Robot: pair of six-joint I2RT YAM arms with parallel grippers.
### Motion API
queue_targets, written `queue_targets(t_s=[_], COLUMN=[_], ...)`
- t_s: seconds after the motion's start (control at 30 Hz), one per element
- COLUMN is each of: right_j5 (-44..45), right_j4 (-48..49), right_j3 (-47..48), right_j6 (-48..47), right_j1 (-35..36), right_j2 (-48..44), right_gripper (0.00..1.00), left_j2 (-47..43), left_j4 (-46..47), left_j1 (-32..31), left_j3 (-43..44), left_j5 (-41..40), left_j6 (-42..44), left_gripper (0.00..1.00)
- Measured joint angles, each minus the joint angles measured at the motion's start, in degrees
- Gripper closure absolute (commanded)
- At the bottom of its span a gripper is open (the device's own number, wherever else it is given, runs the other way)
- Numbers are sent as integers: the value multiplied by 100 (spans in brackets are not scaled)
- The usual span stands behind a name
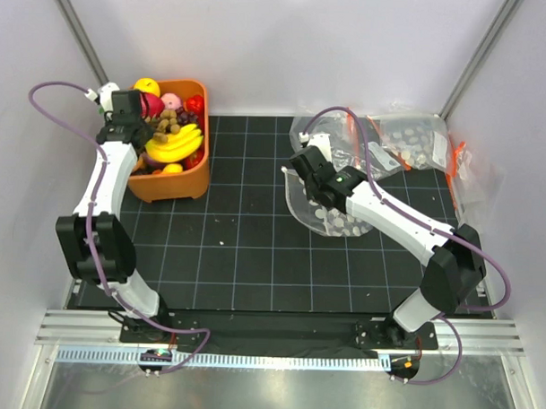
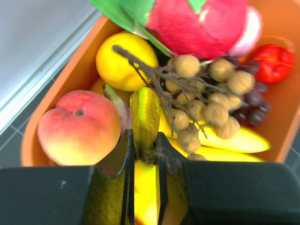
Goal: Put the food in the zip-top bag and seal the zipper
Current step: Pick up the fake fruit from the bin.
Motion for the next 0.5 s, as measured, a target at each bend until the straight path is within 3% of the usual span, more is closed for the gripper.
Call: queue_targets(t_s=[0.3,0.5], right_j5=[-280,-385], right_j4=[81,81], right_j3=[0,0], right_j6=[2,2], right_j1=[0,0], right_j2=[0,0], right_gripper=[99,99], left_j2=[-914,-986], left_j4=[-621,-1032], left_j1=[-48,-68], left_j3=[273,308], left_j5=[199,1102], left_j6=[271,229], left_gripper=[100,100])
